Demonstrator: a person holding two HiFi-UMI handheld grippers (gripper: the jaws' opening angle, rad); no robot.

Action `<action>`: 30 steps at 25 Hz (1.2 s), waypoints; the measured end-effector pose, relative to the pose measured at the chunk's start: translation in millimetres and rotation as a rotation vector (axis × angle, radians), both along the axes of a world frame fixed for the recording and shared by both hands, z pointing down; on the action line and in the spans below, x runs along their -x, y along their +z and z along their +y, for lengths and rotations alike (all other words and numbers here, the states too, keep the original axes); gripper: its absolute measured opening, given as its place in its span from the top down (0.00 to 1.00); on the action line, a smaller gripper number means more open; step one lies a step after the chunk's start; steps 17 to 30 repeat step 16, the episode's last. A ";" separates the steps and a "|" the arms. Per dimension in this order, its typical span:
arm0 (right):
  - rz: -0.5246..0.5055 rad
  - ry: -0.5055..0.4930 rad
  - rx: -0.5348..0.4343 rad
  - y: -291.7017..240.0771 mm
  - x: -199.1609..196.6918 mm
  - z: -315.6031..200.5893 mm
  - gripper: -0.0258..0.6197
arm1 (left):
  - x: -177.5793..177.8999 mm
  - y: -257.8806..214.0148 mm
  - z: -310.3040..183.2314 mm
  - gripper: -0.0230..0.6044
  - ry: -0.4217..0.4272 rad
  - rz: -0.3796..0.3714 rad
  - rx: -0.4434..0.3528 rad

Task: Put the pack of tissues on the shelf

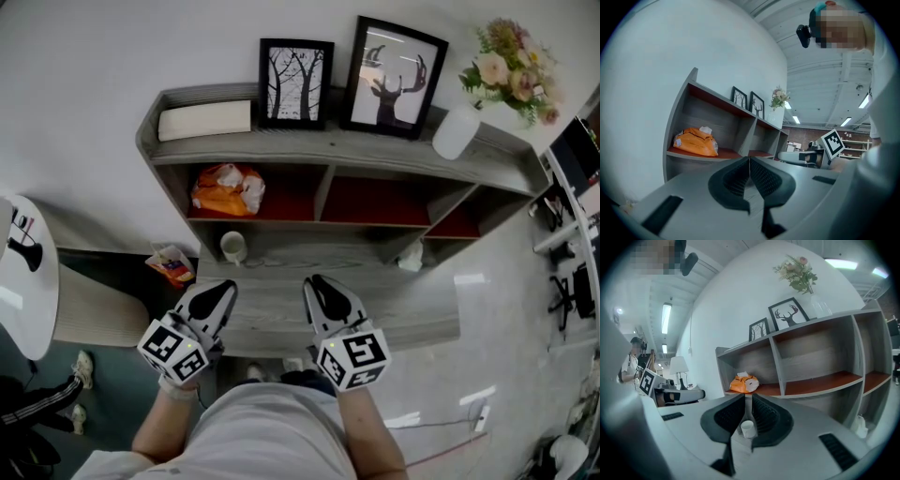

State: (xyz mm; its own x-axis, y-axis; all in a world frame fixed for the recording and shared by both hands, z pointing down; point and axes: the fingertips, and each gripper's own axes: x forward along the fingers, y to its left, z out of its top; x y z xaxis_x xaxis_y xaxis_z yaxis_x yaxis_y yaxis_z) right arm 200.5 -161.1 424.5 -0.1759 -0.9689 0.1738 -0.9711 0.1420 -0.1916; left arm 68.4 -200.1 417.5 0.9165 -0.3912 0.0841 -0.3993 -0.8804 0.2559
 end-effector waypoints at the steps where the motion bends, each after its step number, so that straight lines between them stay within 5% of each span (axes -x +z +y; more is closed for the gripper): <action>1: 0.001 -0.001 0.000 0.3 0.0 -0.5 0.88 | 0.8 0.1 -0.6 0.94 -0.002 0.000 0.000; 30: 0.024 -0.031 0.017 6.0 10.0 -9.9 0.87 | 7.6 2.9 -6.6 0.94 -0.012 0.003 0.002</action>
